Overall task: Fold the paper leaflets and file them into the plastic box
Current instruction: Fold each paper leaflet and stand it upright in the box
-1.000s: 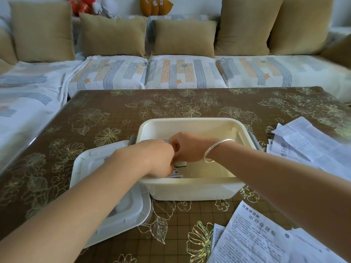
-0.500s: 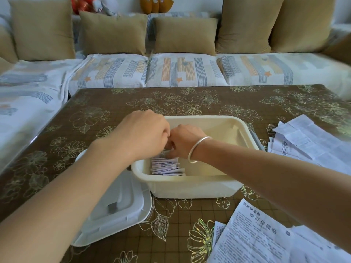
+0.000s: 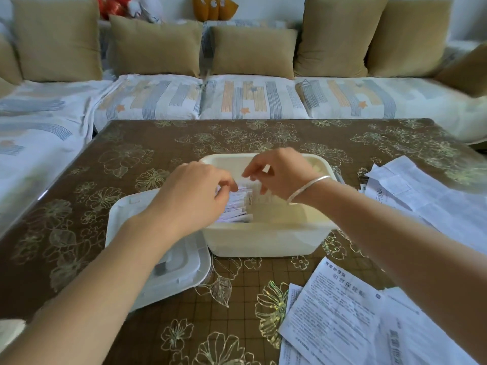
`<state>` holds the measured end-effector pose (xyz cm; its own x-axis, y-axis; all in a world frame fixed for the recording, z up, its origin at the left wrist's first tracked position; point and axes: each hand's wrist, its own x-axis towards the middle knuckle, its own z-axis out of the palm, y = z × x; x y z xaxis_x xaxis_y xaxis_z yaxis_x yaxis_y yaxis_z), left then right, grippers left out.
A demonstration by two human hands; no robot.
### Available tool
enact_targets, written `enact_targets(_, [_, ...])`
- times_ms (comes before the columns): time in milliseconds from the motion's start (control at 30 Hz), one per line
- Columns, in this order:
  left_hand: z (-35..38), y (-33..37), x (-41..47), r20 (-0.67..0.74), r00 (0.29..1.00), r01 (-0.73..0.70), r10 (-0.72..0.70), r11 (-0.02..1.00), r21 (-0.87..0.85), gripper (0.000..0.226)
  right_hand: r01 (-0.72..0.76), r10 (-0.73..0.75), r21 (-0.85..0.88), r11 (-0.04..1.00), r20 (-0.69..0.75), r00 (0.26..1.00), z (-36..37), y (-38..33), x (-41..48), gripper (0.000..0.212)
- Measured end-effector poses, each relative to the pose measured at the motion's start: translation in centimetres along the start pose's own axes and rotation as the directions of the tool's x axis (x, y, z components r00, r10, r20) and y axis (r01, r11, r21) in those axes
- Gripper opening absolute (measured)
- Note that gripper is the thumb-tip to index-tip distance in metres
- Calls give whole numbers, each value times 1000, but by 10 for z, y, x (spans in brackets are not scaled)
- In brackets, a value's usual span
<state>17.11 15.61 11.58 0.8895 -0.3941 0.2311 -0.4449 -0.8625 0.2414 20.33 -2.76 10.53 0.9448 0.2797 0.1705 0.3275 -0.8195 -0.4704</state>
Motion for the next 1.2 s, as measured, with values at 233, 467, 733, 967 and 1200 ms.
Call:
enact_targets(233, [10,43,-45,-284,959,-136,17,904,-406,20,-54,107,129,990,-446,889,-22,19,-135,19])
enact_targets(467, [61,90,-115,-56,998,-55,31,867,-496,17,-546,544,52,836,-201,814,27,83,-230,18])
enact_targets(733, [121,100,-197,91,990,-59,105,913,-405,26,-610,616,-152,778,-14,788,35,82,-225,69])
enact_targets(967, [129,98,-207,55,971,-205,231,932,-297,38,-556,537,-22,831,-231,811,37,83,-232,19])
enact_targets(1200, [140,107,-186,70,962,-237,264,934,-266,44,-302,463,365,881,-525,714,14,67,-252,21])
